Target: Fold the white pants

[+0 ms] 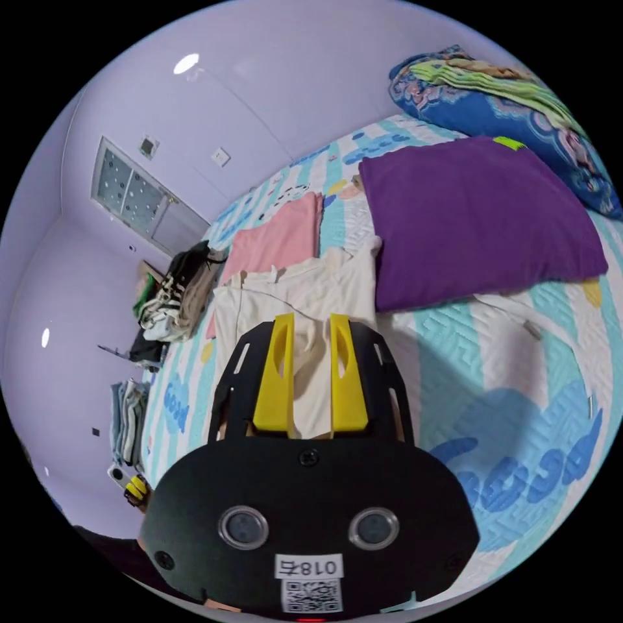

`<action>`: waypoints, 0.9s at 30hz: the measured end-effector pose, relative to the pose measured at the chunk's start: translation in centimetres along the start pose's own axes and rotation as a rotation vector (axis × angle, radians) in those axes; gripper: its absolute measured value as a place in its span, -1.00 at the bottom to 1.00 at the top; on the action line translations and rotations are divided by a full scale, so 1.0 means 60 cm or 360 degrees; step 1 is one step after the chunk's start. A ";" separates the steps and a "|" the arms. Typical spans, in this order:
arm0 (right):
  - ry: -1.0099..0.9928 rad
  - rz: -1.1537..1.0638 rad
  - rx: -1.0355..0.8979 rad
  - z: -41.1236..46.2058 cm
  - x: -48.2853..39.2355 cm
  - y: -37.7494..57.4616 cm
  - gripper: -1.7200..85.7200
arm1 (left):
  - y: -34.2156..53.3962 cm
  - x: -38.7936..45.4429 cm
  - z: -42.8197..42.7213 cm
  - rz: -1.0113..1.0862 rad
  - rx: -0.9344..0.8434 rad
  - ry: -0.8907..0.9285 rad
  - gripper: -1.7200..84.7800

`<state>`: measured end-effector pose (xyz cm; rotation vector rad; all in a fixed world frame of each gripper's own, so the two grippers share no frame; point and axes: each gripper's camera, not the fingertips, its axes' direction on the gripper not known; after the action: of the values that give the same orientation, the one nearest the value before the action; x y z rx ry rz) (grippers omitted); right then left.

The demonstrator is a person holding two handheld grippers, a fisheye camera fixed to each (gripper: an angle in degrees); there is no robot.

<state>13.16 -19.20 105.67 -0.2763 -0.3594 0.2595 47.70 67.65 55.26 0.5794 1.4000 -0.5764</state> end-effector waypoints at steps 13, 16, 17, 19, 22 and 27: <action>0.0379 -0.0918 -0.0365 -0.032 -0.126 0.122 -0.73 | 0.014 -0.006 0.020 -0.0002 -0.0036 -0.0001 -0.98; 0.0438 -0.0916 -0.0428 -0.026 -0.133 0.135 -0.76 | 0.015 -0.006 0.026 0.0000 -0.0046 -0.0007 -0.98; 0.0441 -0.0914 -0.0430 -0.027 -0.134 0.137 -0.78 | 0.015 -0.006 0.026 0.0000 -0.0044 -0.0006 -0.98; 0.0428 -0.0937 -0.0391 -0.042 -0.143 0.146 -0.86 | 0.015 -0.005 0.025 -0.0001 -0.0040 -0.0003 -0.98; 0.0459 -0.0985 -0.0347 -0.067 -0.163 0.157 -0.93 | 0.013 -0.004 0.024 -0.0001 -0.0032 -0.0001 -0.99; 0.0326 -0.0901 -0.0228 -0.144 -0.189 0.157 -0.95 | 0.010 -0.003 0.024 -0.0011 -0.0020 0.0005 -0.99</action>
<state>4.29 -15.70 91.52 -0.3273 -0.2405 -0.3505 49.15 67.12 55.57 0.5658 1.4083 -0.5720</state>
